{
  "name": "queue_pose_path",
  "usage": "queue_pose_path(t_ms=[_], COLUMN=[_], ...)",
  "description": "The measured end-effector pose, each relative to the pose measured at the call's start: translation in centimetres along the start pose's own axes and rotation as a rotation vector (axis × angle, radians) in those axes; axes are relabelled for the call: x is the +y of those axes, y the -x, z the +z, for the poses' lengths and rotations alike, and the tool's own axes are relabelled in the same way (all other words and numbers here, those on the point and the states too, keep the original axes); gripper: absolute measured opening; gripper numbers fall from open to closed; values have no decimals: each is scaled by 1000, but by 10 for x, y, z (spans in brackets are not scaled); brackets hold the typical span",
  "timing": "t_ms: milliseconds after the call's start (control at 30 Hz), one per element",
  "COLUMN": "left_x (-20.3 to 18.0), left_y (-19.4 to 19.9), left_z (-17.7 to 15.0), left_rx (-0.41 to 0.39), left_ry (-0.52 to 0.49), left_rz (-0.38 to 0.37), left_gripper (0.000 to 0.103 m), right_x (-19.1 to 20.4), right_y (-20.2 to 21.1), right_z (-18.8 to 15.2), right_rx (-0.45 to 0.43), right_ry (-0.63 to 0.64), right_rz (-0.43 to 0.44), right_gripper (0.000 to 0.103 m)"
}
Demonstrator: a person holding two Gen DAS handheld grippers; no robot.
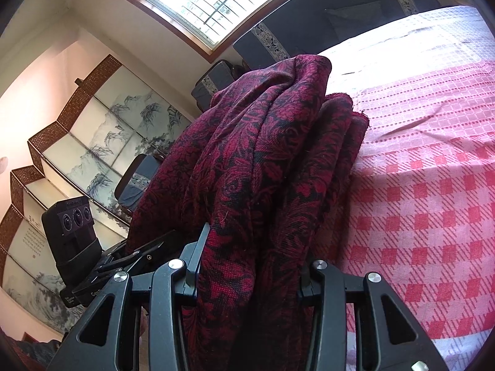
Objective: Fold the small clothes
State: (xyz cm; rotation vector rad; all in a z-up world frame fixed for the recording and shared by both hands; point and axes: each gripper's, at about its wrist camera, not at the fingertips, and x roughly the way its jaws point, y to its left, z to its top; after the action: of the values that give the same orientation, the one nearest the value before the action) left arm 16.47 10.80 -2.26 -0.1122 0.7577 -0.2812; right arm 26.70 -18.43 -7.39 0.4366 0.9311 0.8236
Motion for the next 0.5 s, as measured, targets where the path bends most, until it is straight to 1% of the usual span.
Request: queue_pose_path(t_ms=[500], left_x=[5], left_y=[19], left_z=[-15], left_rx=[-12], left_ry=[27], left_rz=[1], left_gripper=[54], right_x=[13], right_y=[-9], right_z=[-5], right_rx=[6], right_ry=[40], right_rz=[0], right_gripper=[39])
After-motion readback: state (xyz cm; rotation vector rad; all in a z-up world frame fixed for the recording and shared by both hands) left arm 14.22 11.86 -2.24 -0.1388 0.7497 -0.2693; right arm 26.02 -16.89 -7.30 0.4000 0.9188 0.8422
